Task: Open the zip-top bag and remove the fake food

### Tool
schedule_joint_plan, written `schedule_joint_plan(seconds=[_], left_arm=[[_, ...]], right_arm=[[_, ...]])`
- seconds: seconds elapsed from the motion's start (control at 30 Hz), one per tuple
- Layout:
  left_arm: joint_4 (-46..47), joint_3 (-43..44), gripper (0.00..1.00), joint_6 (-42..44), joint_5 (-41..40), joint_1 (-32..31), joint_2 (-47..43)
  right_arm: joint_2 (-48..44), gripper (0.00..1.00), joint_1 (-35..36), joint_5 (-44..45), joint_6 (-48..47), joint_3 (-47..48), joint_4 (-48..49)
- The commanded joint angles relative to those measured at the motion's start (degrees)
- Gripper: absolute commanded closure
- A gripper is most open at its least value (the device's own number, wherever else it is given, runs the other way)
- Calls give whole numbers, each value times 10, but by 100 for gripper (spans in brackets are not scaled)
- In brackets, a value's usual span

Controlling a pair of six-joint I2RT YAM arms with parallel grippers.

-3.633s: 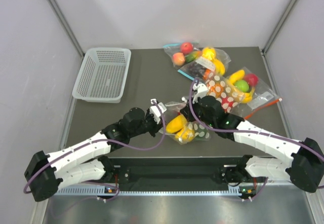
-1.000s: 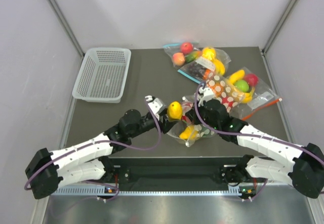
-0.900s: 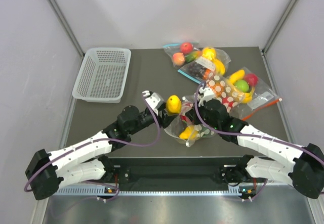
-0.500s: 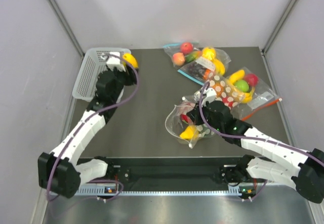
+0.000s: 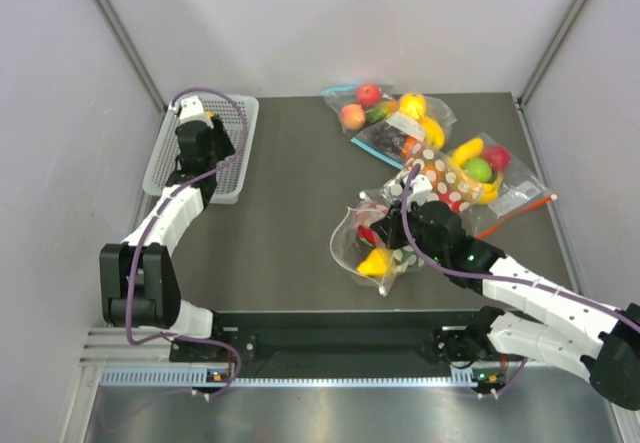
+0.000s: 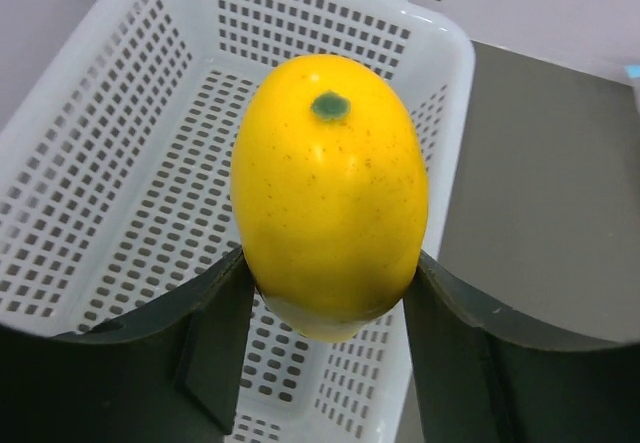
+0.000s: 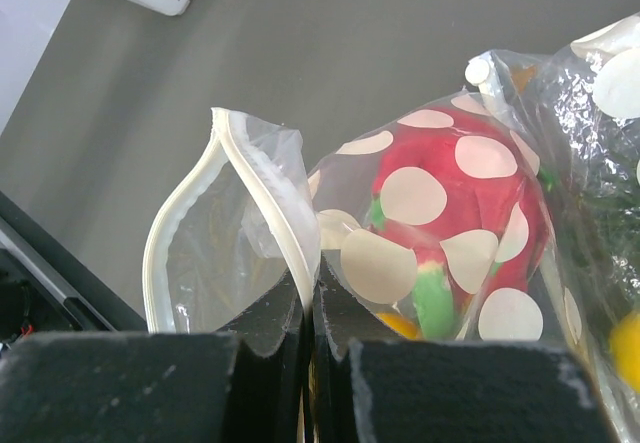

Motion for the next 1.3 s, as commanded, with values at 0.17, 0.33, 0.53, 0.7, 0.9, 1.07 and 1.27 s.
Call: schedule_joint_plan(seconds=[0.17,0.33,0.53,0.7,0.9,1.07,1.27], left_arm=[[5,36,2,12,-24,15,-6],[22,13,1,23,-12,15,-29],[33,-17,1,72,4,-57,-96],[61,-70,2,100,88,-184,-177],[79,-152,3,147,326,-312,-250],[37,-169,6,176,320,-433,-251],[31,-181,9,177,314,-470,-204]], right_arm=[[-6,100,-5,-9,-6,5,5],[1,100,-5,-14,-6,6,8],[32,100,-5,-16,-25,41,3],[69,100,-5,-25,-36,78,12],[97,100,-5,-35,-33,104,12],[102,100,-5,-40,-25,104,29],[89,100,-5,-40,-18,94,25]])
